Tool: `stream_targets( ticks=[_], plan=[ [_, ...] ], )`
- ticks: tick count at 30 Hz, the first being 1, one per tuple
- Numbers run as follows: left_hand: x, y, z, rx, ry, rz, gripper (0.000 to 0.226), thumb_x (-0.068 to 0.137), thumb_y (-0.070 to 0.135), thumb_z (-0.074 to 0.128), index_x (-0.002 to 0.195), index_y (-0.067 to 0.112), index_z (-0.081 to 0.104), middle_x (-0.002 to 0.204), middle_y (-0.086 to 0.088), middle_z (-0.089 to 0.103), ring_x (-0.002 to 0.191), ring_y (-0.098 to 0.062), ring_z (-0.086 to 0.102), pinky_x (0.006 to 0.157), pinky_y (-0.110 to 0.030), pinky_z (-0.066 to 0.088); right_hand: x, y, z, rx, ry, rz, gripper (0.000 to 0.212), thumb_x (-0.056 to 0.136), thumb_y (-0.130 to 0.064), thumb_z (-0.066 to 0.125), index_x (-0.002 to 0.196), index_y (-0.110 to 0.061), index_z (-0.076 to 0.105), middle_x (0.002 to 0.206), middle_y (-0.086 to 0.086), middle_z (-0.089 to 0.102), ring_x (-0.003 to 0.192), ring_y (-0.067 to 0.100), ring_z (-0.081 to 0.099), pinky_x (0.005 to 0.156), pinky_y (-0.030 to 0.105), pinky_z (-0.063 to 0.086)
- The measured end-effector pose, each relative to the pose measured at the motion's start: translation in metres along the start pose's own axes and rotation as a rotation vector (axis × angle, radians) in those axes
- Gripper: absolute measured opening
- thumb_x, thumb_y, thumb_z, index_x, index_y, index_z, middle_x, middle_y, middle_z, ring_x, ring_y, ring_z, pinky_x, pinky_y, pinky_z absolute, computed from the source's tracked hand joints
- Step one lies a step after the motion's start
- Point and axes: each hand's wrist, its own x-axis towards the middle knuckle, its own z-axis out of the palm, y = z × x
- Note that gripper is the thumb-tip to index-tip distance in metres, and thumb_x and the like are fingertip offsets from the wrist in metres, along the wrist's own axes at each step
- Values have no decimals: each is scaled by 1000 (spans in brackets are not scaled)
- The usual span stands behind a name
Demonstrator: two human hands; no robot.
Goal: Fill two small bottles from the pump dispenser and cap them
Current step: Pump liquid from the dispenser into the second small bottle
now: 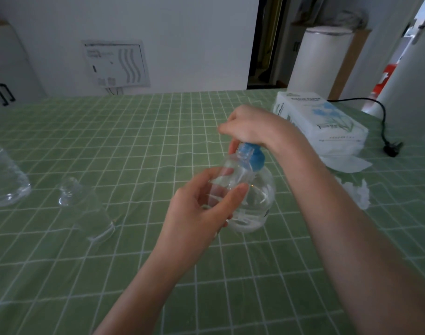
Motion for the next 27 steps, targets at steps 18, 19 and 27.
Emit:
stream_targets(
  ticks=[18,19,27],
  plan=[
    [-3,2,0,-25,-5,-34,35,62,48,63,94,34,65,68,5,71,53,-5,61,48,-16,48,0,2,6,21,-30,9,34,95,-25,45,120,-4,56,107,13,68,94,26,62,69,30,40],
    [-2,3,0,-25,-8,-31,34,63,47,63,94,34,64,69,6,71,53,-5,61,48,-16,49,0,1,4,17,-27,3,34,95,-24,46,118,-3,57,106,13,68,92,25,62,69,30,40],
    [-1,5,1,-47,-13,-11,32,64,44,63,94,33,64,68,7,71,54,-7,61,51,-20,52,-1,-4,-3,-15,-17,-16,33,95,-25,46,114,-3,62,100,12,72,78,23,61,60,25,40]
  ],
)
